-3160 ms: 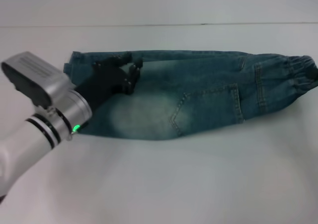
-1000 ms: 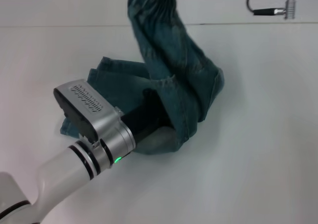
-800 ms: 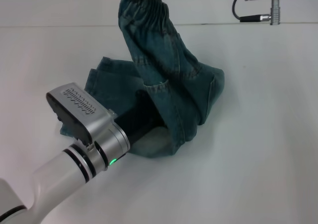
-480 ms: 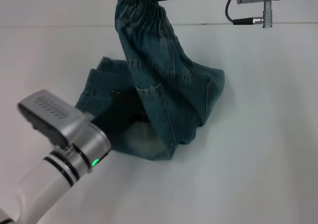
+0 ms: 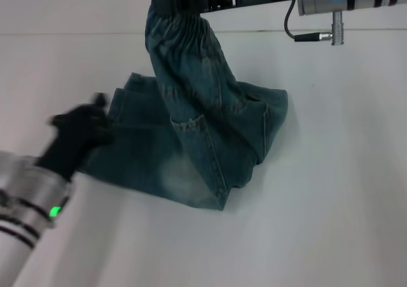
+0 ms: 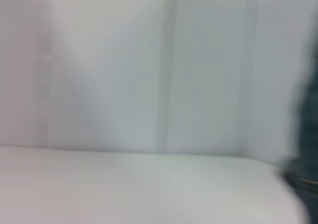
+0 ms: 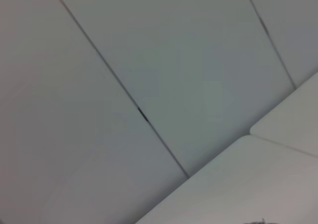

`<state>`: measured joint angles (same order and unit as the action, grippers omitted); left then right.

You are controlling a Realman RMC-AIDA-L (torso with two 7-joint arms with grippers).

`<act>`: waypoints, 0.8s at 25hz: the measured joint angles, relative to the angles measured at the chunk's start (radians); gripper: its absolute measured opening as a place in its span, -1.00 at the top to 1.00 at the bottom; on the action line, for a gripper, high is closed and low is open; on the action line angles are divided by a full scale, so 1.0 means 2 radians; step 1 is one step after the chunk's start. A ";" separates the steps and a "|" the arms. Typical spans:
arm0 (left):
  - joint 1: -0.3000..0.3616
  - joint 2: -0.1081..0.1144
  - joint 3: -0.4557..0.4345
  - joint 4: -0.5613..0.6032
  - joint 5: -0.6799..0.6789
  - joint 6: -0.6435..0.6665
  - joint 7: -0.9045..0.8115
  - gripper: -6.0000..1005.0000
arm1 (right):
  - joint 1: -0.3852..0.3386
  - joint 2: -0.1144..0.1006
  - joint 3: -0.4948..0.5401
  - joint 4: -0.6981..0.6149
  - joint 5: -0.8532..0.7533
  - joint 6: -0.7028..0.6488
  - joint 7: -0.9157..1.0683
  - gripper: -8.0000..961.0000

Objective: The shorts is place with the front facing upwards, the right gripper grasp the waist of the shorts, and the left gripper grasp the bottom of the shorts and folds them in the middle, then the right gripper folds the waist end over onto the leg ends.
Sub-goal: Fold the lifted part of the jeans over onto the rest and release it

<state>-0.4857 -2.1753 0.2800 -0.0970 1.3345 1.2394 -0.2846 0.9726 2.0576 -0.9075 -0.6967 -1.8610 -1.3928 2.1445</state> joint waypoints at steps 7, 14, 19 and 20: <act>0.072 0.000 -0.155 0.040 -0.001 0.061 -0.003 0.99 | 0.015 0.014 -0.038 0.029 -0.003 0.031 -0.014 0.70; 0.087 0.000 -0.175 0.045 0.000 0.094 -0.003 0.99 | 0.050 0.018 -0.112 0.064 -0.004 0.075 -0.010 0.67; 0.082 0.000 -0.166 0.043 0.004 0.096 -0.004 0.99 | 0.047 0.014 -0.117 0.051 -0.005 0.099 0.001 0.28; 0.081 0.001 -0.164 0.043 0.004 0.097 -0.004 0.98 | 0.044 0.013 -0.115 0.047 -0.005 0.102 0.002 0.18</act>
<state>-0.3229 -2.1740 -0.0487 -0.0101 1.3424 1.4326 -0.2923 1.0604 2.0836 -1.1384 -0.6026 -1.8707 -1.1884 2.1477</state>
